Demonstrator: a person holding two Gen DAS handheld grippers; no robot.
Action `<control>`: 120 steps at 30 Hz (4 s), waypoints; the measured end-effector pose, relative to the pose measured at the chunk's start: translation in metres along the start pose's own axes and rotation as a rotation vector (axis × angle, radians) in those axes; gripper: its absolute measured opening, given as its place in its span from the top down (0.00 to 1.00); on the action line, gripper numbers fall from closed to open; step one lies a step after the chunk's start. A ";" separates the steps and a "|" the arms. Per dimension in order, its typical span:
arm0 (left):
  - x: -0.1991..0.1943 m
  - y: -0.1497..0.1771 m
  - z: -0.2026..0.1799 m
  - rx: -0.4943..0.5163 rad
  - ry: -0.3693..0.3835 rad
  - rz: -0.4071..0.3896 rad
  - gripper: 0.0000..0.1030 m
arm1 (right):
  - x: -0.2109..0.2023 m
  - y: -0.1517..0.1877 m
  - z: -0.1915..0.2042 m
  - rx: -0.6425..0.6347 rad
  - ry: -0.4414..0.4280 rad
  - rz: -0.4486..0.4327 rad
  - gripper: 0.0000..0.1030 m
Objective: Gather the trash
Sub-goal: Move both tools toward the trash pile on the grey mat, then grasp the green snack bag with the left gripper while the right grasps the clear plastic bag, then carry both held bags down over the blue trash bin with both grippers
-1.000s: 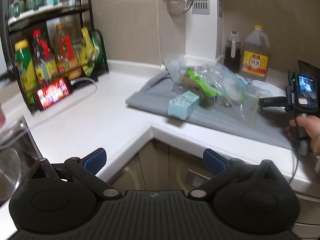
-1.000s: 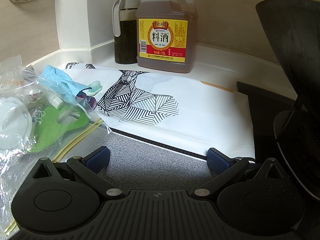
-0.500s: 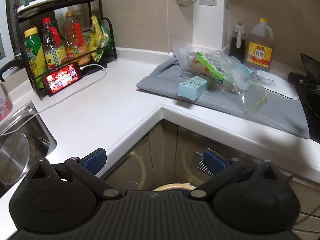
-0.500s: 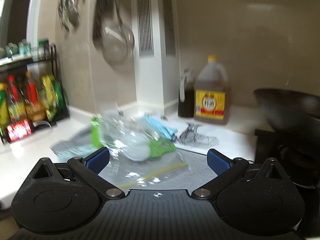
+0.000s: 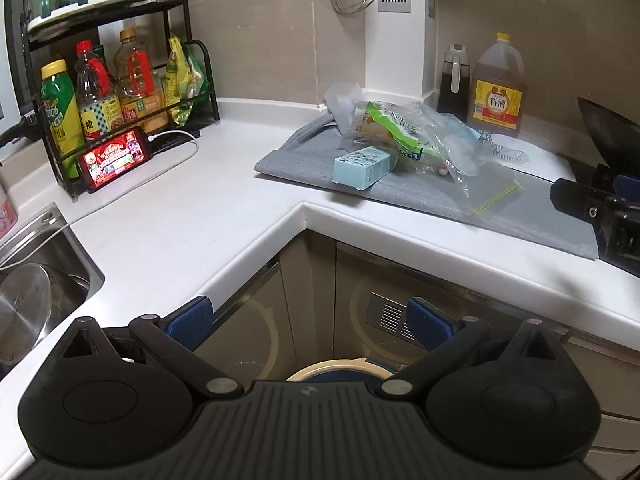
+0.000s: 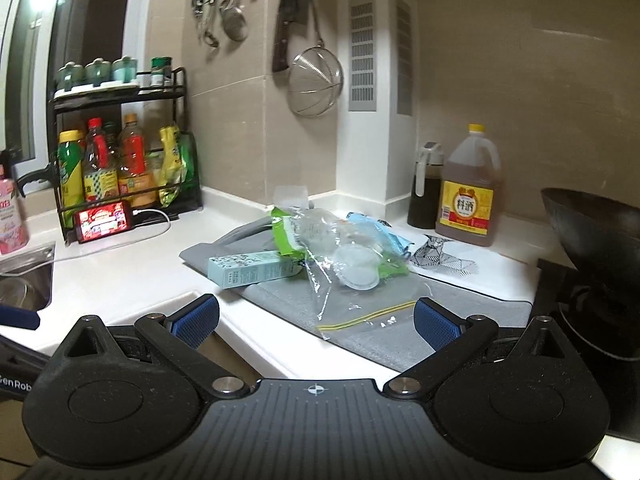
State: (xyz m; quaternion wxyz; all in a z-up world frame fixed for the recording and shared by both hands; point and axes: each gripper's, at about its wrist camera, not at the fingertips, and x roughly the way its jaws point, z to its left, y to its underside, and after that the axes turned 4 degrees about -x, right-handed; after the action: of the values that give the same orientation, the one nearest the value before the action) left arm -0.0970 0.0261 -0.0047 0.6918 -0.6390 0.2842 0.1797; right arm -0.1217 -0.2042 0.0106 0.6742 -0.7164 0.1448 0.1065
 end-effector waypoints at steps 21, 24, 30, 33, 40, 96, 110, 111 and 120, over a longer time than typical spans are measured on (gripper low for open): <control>0.029 0.003 -0.001 0.025 -0.028 0.055 0.00 | 0.049 0.005 -0.009 0.020 0.042 0.063 0.00; 0.030 0.000 0.001 0.015 -0.034 0.055 0.00 | 0.064 0.001 -0.010 0.017 0.044 0.063 0.00; 0.034 -0.003 0.005 0.004 -0.049 0.068 0.00 | 0.109 -0.005 -0.007 -0.021 0.076 0.079 0.00; 0.037 -0.003 0.007 0.003 -0.056 0.076 0.00 | 0.139 -0.003 -0.005 -0.032 0.113 0.116 0.00; 0.040 -0.008 0.009 0.003 -0.073 0.080 0.00 | 0.194 -0.001 0.001 -0.088 0.197 0.151 0.00; 0.128 -0.221 -0.083 -0.235 0.400 -0.047 0.91 | 0.106 0.017 -0.115 0.115 0.319 -0.062 0.96; 0.000 -0.153 -0.007 -0.242 0.386 -0.194 0.91 | 0.015 -0.004 -0.057 0.033 0.125 -0.220 0.96; -0.007 -0.141 0.001 -0.244 0.373 -0.188 0.91 | 0.008 -0.003 -0.053 0.033 0.090 -0.216 0.96; -0.063 -0.033 0.051 -0.210 0.236 -0.152 0.91 | -0.042 0.010 0.004 -0.025 -0.198 -0.138 0.96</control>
State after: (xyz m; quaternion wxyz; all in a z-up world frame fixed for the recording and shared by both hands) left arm -0.1178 0.0796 0.0613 0.5948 -0.7440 0.2939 0.0794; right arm -0.1646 -0.1984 0.0155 0.6818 -0.7190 0.0266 0.1320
